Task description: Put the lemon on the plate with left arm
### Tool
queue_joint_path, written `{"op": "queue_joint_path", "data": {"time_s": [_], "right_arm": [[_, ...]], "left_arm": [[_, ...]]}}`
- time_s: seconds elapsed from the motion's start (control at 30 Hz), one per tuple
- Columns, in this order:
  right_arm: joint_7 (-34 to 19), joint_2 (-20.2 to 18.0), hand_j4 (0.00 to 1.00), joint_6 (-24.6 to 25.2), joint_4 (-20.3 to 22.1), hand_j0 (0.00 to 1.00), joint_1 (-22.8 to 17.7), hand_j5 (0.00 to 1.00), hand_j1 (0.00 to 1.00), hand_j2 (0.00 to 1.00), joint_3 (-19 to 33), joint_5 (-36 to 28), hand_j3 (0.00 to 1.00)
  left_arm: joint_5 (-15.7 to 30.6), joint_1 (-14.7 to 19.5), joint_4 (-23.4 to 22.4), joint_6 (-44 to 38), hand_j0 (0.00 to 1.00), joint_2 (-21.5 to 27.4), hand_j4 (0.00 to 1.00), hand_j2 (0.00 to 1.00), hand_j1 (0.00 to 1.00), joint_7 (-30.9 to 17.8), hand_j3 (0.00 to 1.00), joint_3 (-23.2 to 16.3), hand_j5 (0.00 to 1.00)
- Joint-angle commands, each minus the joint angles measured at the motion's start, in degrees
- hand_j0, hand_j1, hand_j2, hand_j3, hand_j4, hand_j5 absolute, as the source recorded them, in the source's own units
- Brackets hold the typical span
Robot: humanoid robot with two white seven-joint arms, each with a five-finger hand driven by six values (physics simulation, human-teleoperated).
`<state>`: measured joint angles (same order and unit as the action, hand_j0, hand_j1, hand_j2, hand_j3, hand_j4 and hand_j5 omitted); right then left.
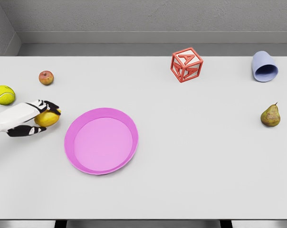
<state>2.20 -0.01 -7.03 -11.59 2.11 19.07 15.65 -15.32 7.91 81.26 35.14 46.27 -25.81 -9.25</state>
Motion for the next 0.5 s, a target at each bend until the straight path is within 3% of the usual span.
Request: {"op": "queue_joint_path", "data": {"time_s": [0.0, 0.27, 0.47], "right_arm": [[0.0, 0.0, 1.00, 0.0, 0.0, 1.00, 0.0, 1.00, 1.00, 1.00, 0.0, 0.0, 1.00], [0.0, 0.0, 1.00, 0.0, 0.0, 1.00, 0.0, 1.00, 1.00, 1.00, 0.0, 0.0, 1.00], [0.0, 0.0, 1.00, 0.0, 0.0, 1.00, 0.0, 1.00, 1.00, 1.00, 0.0, 0.0, 1.00]], "left_arm": [[1.3, 0.0, 1.3, -0.1, 0.48, 0.2, 0.48, 0.48, 0.48, 0.1, 0.48, 0.6, 0.48], [1.3, -1.1, 7.3, -0.1, 0.48, 0.1, 0.48, 0.48, 0.48, 0.0, 0.48, -0.3, 0.48], [0.8, -1.5, 11.6, -0.1, 0.48, 0.0, 0.48, 0.48, 0.48, -0.1, 0.48, -3.4, 0.48]]}}
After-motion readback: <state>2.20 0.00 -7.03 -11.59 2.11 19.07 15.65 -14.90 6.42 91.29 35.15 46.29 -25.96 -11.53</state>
